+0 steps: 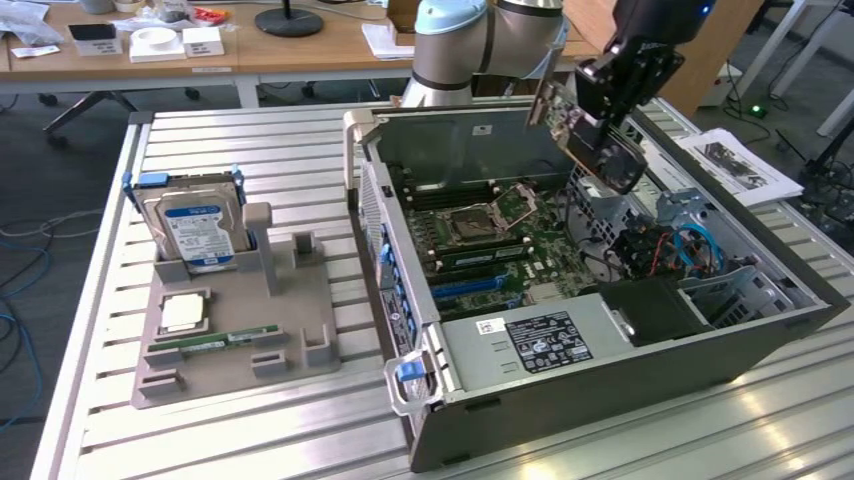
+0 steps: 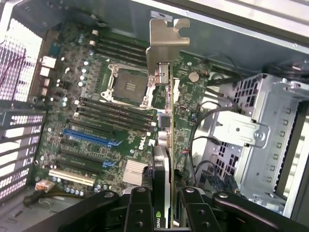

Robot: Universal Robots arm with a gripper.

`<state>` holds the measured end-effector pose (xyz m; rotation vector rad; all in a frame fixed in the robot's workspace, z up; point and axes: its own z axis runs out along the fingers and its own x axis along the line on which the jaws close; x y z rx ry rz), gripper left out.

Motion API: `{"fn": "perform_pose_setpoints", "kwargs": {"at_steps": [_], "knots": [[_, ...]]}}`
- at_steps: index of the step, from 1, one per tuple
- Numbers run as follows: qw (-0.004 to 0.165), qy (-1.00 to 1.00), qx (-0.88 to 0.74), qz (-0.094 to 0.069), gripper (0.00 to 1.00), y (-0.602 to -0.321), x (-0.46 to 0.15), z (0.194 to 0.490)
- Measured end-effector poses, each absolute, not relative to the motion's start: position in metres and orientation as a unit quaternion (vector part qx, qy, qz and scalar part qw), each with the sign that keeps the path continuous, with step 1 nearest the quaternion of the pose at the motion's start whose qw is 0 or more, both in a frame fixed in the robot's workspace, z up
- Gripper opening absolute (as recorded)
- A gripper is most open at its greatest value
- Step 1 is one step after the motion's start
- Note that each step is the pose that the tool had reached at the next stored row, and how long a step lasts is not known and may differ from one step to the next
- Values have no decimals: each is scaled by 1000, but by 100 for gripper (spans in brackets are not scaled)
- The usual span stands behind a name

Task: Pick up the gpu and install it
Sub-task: 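Insert the gpu into the slot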

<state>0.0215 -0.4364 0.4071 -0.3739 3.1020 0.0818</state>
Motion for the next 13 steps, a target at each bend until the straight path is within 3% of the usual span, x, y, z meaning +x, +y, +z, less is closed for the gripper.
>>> {"fn": "perform_pose_setpoints", "kwargs": {"at_steps": [13], "knots": [[6,978,-206,27,27,-436,22,407]]}}
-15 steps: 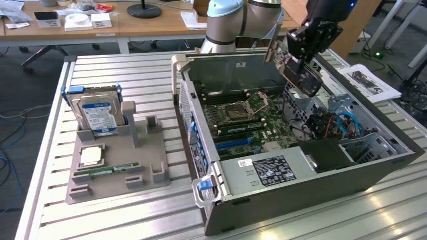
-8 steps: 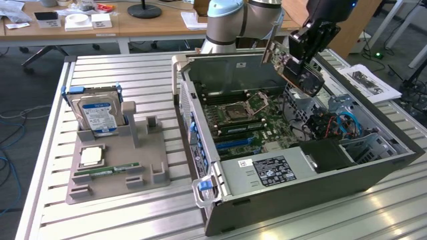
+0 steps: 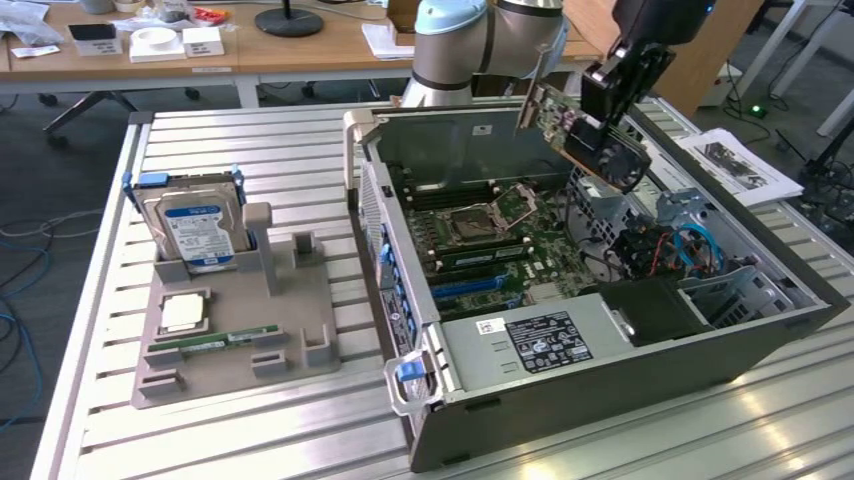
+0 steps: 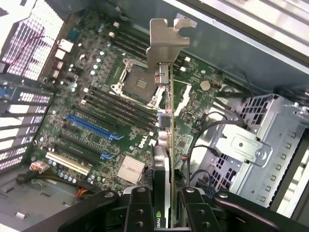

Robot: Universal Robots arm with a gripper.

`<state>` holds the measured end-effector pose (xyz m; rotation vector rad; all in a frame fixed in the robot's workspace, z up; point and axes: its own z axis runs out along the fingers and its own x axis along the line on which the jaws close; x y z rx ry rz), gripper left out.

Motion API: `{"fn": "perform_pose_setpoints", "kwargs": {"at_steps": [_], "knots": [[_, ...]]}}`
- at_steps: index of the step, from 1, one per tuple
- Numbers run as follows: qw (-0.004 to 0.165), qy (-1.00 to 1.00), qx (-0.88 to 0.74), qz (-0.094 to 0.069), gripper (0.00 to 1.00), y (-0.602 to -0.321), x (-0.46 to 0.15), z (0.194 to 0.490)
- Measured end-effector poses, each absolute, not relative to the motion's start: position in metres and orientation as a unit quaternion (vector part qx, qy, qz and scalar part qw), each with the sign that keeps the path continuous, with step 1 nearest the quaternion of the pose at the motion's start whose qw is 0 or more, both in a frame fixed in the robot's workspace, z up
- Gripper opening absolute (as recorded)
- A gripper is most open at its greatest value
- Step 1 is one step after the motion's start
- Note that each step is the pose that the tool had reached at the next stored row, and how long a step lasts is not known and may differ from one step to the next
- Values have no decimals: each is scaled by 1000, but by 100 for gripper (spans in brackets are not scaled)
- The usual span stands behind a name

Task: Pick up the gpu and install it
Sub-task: 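Insert the gpu into the slot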

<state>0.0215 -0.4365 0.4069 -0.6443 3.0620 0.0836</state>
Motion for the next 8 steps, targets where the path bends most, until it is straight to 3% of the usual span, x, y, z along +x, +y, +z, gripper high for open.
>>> {"fn": "perform_pose_setpoints", "kwargs": {"at_steps": [8], "knots": [[4,966,-259,27,27,-436,22,407]]}}
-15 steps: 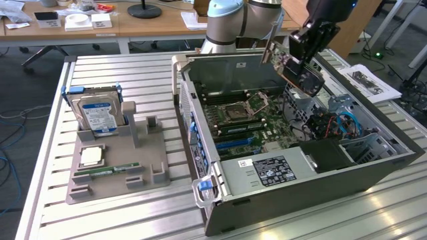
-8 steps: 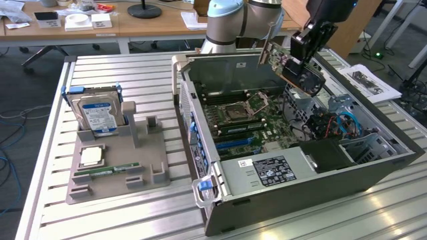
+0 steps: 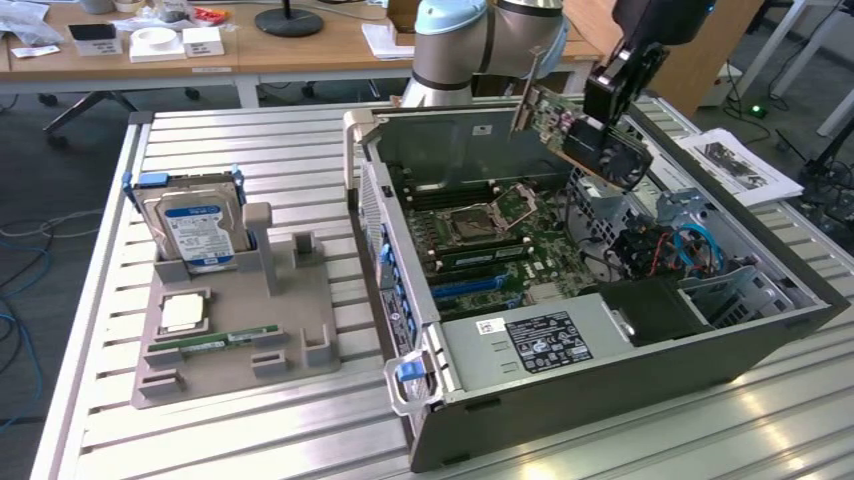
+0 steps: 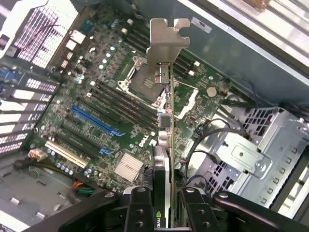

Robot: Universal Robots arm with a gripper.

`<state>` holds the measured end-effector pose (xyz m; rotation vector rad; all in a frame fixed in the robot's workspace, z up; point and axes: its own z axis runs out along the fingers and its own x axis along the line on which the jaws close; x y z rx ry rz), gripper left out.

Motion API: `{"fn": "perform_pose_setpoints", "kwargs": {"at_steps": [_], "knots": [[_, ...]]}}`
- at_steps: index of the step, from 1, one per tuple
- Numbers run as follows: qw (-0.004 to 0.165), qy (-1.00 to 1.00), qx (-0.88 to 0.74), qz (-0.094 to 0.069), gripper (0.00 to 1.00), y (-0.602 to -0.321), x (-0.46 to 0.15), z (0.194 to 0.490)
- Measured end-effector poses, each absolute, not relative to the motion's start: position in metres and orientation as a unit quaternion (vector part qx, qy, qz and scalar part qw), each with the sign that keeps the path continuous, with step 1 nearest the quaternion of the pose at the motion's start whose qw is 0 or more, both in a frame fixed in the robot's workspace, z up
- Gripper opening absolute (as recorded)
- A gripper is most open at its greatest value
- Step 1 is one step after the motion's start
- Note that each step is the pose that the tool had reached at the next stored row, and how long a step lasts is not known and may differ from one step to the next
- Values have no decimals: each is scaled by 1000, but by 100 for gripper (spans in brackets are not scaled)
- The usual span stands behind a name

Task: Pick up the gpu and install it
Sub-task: 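Insert the gpu into the slot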

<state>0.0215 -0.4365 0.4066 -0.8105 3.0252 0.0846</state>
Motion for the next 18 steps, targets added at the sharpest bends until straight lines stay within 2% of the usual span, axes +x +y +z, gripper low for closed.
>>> {"fn": "perform_pose_setpoints", "kwargs": {"at_steps": [18], "knots": [[1,926,-375,27,27,-436,22,406]]}}
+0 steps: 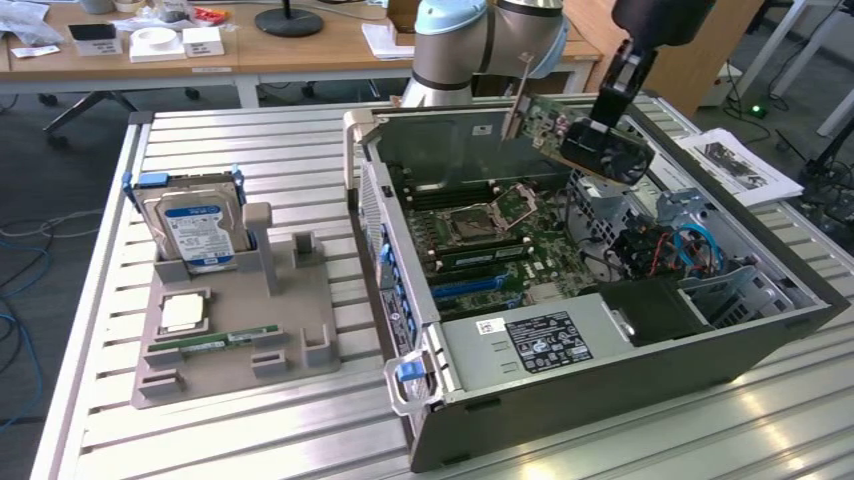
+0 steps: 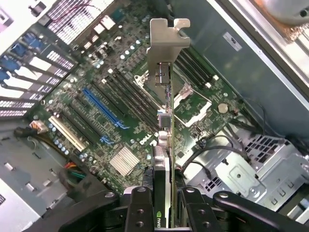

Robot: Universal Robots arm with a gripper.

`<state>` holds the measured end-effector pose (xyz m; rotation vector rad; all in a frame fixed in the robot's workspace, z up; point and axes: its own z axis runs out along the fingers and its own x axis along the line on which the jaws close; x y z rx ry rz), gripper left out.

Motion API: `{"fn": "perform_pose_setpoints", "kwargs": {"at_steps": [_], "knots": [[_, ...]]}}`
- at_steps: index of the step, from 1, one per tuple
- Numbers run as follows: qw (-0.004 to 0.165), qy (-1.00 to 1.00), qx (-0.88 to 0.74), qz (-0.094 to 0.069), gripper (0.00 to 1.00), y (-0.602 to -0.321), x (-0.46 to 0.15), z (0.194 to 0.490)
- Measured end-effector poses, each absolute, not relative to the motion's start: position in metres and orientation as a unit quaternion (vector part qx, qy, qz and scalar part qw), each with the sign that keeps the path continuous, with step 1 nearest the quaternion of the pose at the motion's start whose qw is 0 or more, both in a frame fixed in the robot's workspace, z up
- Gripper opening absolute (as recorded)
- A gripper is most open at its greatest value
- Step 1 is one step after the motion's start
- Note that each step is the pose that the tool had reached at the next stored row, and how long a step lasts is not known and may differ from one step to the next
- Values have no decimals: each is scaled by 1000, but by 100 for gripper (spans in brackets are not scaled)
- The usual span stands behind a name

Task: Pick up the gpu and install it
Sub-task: 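Insert the gpu into the slot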

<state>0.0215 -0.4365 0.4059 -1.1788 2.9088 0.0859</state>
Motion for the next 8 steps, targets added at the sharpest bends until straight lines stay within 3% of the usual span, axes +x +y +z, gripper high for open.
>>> {"fn": "perform_pose_setpoints", "kwargs": {"at_steps": [8], "knots": [[-1,906,-423,27,27,-436,22,406]]}}
